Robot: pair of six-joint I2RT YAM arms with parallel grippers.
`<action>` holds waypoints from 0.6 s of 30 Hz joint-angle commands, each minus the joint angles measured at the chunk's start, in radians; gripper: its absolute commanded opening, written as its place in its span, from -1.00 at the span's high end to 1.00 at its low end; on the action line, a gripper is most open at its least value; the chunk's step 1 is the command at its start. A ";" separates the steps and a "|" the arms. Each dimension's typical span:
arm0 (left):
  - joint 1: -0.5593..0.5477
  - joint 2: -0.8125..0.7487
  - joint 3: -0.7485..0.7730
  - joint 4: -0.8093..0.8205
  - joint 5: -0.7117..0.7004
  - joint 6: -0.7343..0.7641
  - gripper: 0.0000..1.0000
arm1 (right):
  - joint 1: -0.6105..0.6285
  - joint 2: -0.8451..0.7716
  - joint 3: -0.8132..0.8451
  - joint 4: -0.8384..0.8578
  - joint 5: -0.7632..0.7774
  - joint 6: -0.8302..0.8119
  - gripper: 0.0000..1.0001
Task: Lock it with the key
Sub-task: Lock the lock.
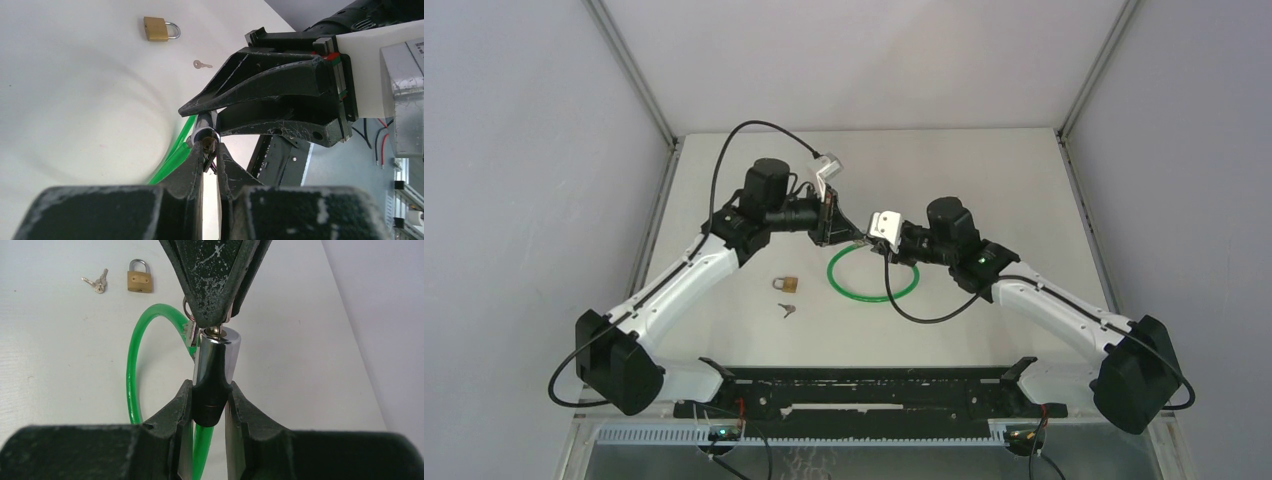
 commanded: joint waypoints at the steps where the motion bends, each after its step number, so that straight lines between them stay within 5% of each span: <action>1: 0.034 -0.051 -0.028 0.095 0.110 -0.086 0.99 | -0.006 0.032 -0.011 -0.105 0.057 -0.018 1.00; 18: 0.038 -0.081 -0.006 -0.016 0.134 0.220 0.99 | -0.027 0.033 -0.011 -0.111 0.044 -0.014 1.00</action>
